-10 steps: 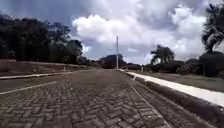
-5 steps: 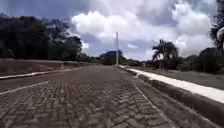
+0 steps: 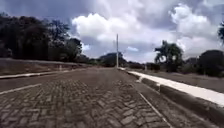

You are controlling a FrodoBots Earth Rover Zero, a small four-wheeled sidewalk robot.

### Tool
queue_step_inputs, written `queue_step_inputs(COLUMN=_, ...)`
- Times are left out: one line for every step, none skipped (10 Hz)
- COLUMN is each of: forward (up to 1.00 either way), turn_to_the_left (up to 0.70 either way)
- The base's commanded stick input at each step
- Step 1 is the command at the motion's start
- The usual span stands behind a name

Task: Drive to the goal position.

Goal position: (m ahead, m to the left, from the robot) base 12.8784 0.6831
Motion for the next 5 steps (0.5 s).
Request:
queue_step_inputs(forward=1.0, turn_to_the_left=0.0)
queue_step_inputs(forward=1.0, turn_to_the_left=0.0)
queue_step_inputs(forward=1.0, turn_to_the_left=0.0)
queue_step_inputs(forward=1.0, turn_to_the_left=0.0)
queue_step_inputs(forward=1.0, turn_to_the_left=0.0)
